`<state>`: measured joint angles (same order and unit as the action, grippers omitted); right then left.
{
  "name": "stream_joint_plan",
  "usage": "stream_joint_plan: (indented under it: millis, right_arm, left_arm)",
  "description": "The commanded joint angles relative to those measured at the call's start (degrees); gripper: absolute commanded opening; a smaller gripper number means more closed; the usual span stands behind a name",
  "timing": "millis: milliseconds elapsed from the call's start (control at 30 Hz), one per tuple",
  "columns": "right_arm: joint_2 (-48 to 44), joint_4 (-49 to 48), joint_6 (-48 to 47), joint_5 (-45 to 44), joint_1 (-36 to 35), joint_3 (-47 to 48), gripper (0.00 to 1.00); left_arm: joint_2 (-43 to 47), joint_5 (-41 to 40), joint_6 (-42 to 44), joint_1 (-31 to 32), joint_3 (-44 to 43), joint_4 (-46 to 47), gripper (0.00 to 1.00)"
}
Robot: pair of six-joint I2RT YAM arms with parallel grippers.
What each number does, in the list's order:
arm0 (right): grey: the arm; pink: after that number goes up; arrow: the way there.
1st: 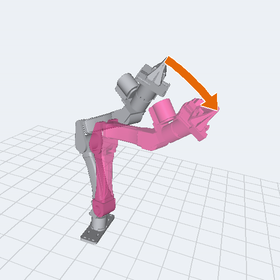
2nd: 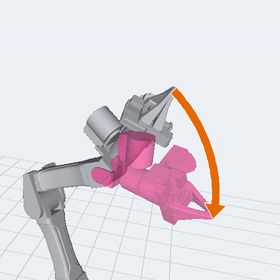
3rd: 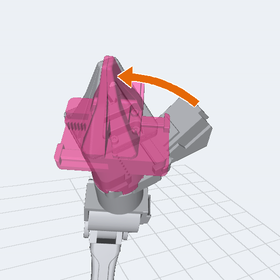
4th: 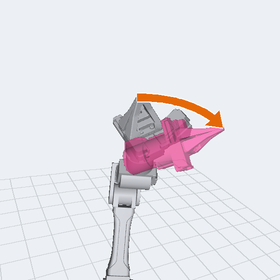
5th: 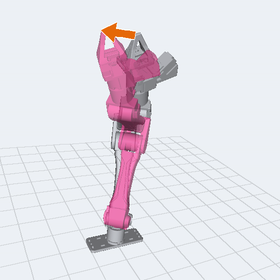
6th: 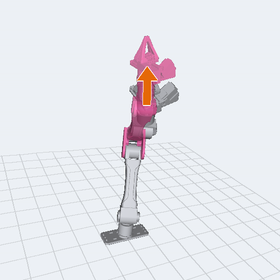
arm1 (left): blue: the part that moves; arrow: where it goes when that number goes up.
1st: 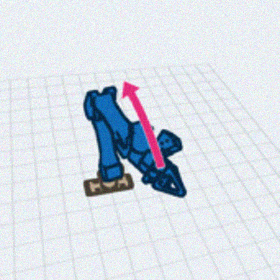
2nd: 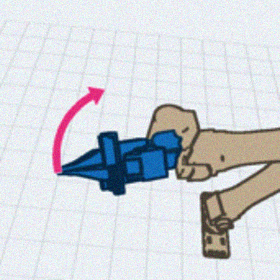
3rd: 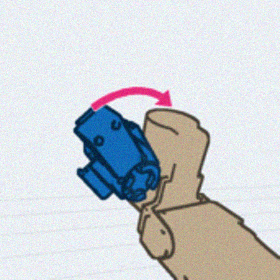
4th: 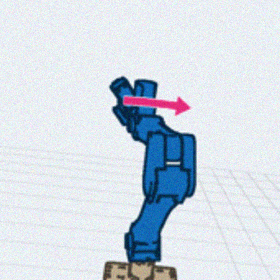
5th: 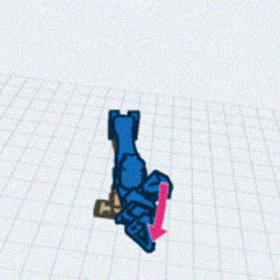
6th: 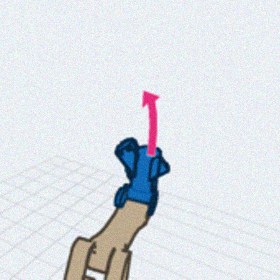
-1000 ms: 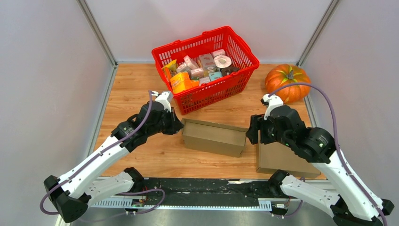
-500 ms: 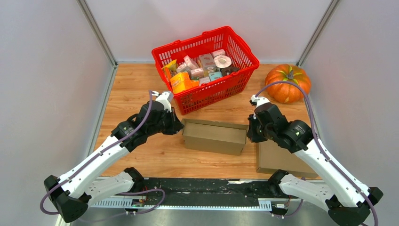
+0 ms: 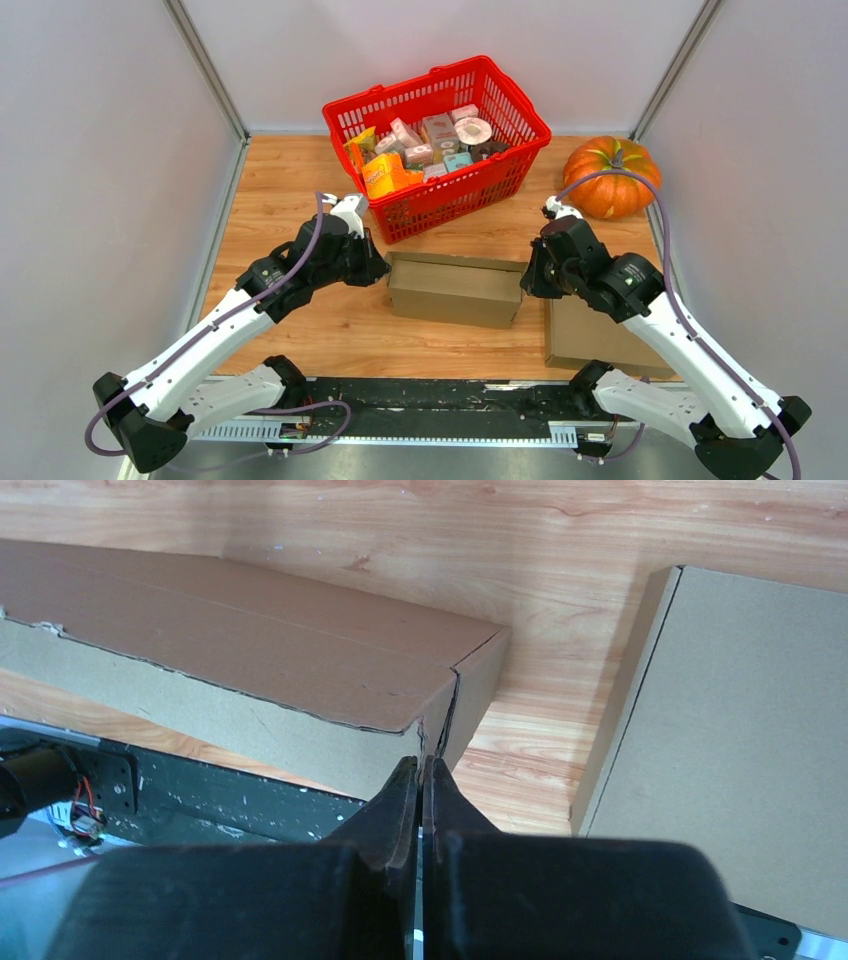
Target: Fold the paper box
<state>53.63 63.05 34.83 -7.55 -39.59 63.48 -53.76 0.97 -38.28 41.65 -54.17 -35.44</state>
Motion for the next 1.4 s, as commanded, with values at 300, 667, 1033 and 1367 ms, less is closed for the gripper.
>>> stream_joint_plan:
  millis: [300, 667, 1033, 1367]
  right_arm:
    - [-7.7, -8.4, 12.0, -15.5, -8.6, -12.9, 0.0]
    - [-16.0, 2.3, 7.4, -3.2, -7.5, -5.2, 0.72]
    - [-6.7, -14.5, 13.4, 28.5, 21.4, -7.0, 0.6]
    - [-8.0, -19.2, 16.0, 28.3, 21.3, -14.9, 0.32]
  left_arm:
    - [3.2, -0.8, -4.0, 3.3, 6.1, 2.7, 0.0]
    - [7.0, -8.4, -5.9, 6.6, 13.2, 5.4, 0.0]
    - [8.1, -9.8, -5.4, 7.6, 12.2, 3.7, 0.0]
    - [8.3, -9.1, -5.3, 7.7, 11.2, 3.1, 0.03]
